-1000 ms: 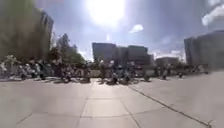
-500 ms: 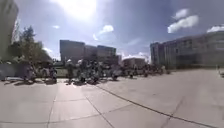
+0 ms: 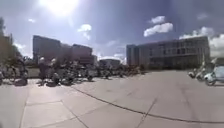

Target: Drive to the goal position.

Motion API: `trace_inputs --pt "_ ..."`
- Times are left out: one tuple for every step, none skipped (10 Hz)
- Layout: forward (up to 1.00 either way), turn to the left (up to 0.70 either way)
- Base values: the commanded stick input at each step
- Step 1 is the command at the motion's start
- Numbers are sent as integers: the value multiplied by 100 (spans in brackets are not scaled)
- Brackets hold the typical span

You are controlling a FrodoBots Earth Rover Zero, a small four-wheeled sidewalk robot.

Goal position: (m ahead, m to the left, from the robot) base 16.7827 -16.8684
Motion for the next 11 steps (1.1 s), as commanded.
trace_inputs --pt "100 -40" --pt "100 -40" --pt "100 -40" --pt "100 -40" --pt "100 -40" --pt "100 -40" --pt "100 -40" --pt "100 -40" --pt "100 -36" --pt "100 -2" --pt "100 0"
